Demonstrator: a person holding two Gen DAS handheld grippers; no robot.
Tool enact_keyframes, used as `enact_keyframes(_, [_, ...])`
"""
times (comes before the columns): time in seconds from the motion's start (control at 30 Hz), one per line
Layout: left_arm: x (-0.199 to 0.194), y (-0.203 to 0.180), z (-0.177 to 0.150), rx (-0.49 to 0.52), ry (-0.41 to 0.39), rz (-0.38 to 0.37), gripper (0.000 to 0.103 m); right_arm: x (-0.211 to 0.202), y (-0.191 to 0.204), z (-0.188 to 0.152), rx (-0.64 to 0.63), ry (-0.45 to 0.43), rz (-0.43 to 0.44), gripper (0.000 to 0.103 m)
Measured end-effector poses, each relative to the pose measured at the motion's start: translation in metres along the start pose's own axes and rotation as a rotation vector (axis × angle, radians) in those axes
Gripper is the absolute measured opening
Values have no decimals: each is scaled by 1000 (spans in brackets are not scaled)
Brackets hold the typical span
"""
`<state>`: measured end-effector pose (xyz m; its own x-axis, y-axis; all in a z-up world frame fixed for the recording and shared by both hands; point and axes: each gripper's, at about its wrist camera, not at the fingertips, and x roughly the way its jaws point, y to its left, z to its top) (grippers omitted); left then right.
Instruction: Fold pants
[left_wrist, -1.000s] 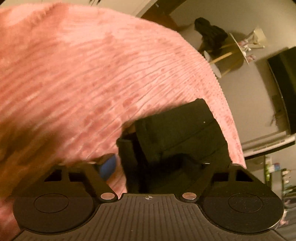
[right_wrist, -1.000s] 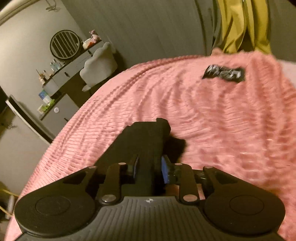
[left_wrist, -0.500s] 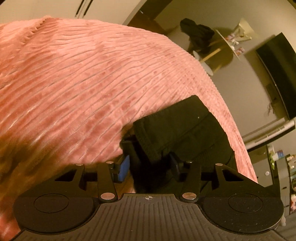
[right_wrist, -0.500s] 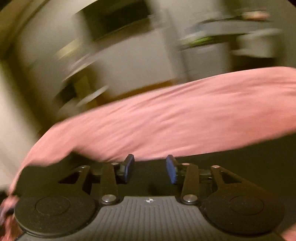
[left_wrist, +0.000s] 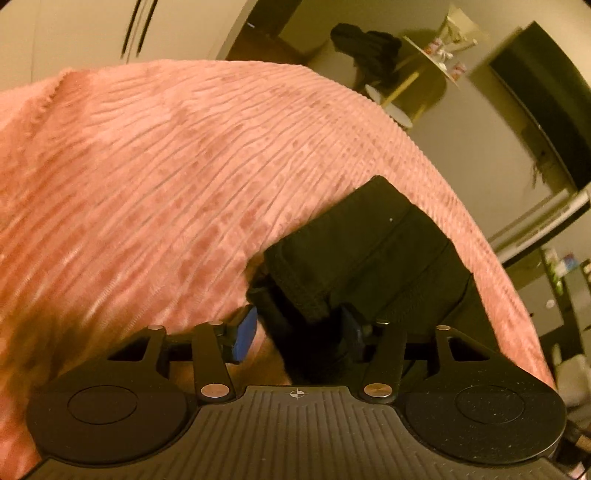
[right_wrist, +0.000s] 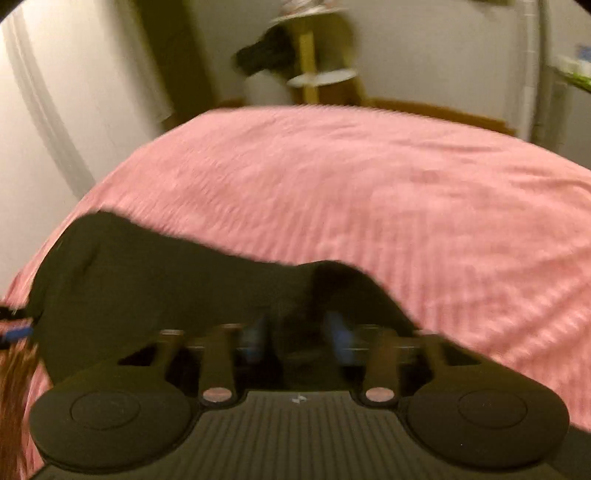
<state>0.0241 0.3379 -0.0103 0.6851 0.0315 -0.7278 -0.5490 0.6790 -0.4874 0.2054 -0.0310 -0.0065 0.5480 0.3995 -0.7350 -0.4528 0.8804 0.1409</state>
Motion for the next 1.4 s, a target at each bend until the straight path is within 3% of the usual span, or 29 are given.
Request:
enact_keyframes(0.07, [-1, -2, 1, 13, -1, 19, 62, 4, 3, 10, -53, -31, -59, 6])
enact_keyframes(0.13, [-3, -5, 0, 31, -15, 48, 67, 7, -1, 24, -18, -86, -123, 7])
enact_keyframes(0.27, [-10, -18, -4, 105, -44, 114, 74, 34, -5, 19, 36, -73, -229, 22])
enact_keyframes(0.43, [-21, -28, -7, 186, -59, 204, 78, -2, -23, 1, 185, -130, -197, 32])
enact_keyframes(0.53, [-26, -26, -9, 196, -70, 245, 78, -43, -20, -19, 176, -170, -249, 32])
enact_keyframes(0.67, [-35, -25, -11, 192, -129, 294, 78, -77, -20, -63, 134, -155, -306, 28])
enact_keyframes(0.73, [-34, -35, -14, 240, -141, 313, 78, -75, -24, -78, 117, -117, -347, 18])
enact_keyframes(0.8, [-32, -48, -16, 274, -152, 302, 78, -60, -34, -87, 147, -72, -361, 15])
enact_keyframes(0.97, [-23, -83, -23, 337, -207, 297, 79, -33, -41, -80, 153, -110, -430, 12])
enact_keyframes(1.1, [2, -99, -30, 477, -126, 339, 81, -41, -41, -78, 148, -79, -419, 12])
enact_keyframes(1.27, [10, -93, -43, 618, -119, 370, 92, -103, -56, -131, 248, -81, -387, 12])
enact_keyframes(1.37, [5, -86, -36, 574, -82, 340, 92, -146, -87, -177, 359, -103, -405, 12])
enact_keyframes(1.4, [2, -84, -34, 560, -71, 331, 91, -157, -100, -188, 417, -97, -447, 12])
